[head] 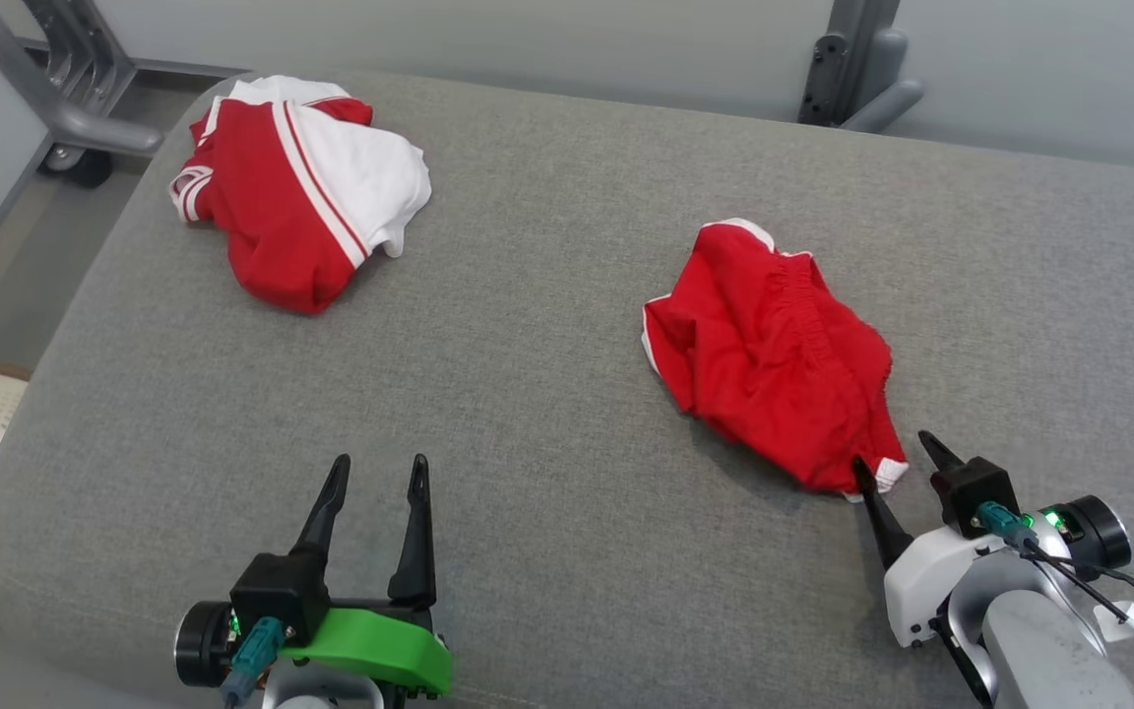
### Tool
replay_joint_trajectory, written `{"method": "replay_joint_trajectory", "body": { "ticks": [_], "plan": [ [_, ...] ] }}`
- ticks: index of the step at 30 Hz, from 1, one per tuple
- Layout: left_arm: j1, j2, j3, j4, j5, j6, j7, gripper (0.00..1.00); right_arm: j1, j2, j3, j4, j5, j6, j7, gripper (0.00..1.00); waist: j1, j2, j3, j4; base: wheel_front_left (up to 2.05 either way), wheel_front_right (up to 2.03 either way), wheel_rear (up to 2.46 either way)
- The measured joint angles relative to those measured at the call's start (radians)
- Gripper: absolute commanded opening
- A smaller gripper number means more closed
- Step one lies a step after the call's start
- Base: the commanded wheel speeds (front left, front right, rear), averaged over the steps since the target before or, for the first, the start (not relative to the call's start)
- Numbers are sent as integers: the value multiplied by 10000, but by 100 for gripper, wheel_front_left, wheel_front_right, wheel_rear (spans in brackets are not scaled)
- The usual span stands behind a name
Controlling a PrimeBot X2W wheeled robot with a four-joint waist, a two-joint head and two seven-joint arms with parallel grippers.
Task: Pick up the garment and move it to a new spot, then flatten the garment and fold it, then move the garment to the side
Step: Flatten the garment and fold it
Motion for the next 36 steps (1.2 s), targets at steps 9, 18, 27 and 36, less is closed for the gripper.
{"method": "replay_joint_trajectory", "body": {
  "ticks": [9,18,27,36],
  "plan": [
    [-22,0,4,-33,-69,111,0,100,-188,-194,909,255,782,-4,-35,100,0,0,373,413,0,0,0],
    [-68,-2,-42,-81,-153,153,0,100,-231,-109,1522,631,1697,-4,-82,0,0,0,333,280,0,0,0],
    [-55,-4,42,-35,-119,140,0,100,-155,203,2017,-1072,2966,-2,-15,0,0,0,1,42,0,0,0],
    [100,-2,148,84,136,27,0,100,-188,360,2533,-4011,4671,-2,-15,0,0,0,-612,-227,0,0,0]
  ]
}}
